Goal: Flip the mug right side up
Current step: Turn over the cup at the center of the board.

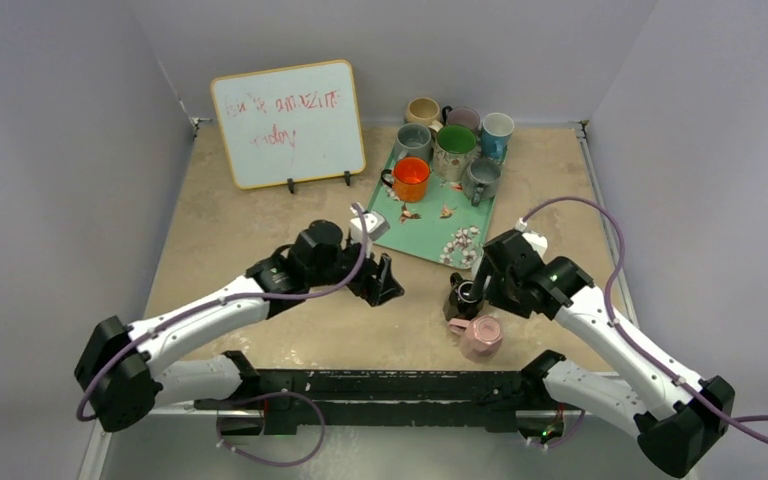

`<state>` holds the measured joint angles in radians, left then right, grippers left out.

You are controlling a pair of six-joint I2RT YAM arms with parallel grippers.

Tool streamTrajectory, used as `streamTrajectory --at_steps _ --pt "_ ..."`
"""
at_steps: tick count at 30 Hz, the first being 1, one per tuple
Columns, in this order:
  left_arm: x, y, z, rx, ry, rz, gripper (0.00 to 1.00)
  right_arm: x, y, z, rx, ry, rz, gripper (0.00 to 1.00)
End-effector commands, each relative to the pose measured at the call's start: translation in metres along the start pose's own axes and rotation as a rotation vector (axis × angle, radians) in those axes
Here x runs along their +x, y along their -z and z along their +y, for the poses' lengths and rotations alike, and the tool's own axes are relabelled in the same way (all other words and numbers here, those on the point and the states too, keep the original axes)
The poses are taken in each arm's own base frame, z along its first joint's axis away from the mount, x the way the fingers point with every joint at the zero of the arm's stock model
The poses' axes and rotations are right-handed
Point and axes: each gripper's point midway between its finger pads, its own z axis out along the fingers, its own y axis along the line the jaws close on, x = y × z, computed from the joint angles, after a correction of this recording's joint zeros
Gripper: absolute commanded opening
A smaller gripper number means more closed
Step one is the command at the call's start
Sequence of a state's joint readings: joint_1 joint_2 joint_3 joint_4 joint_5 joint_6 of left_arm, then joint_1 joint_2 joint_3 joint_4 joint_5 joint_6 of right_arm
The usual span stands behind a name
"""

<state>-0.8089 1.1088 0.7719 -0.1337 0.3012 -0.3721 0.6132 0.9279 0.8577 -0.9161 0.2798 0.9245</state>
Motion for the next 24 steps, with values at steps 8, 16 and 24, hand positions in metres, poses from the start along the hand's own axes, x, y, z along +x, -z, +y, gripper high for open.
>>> streamTrajectory --at_steps 8,16,24 --pt "0.027 -0.07 -0.069 0.347 -0.364 -0.041 0.71 0.037 -0.003 -0.002 -0.069 0.053 0.148 0.73" --pt "0.055 -0.083 -0.084 0.506 -0.506 -0.049 0.64 0.048 0.005 0.02 -0.242 0.116 0.195 0.7" --pt "0.063 -0.092 -0.078 0.507 -0.561 -0.095 0.63 0.038 -0.003 0.014 -0.203 0.128 0.126 0.73"
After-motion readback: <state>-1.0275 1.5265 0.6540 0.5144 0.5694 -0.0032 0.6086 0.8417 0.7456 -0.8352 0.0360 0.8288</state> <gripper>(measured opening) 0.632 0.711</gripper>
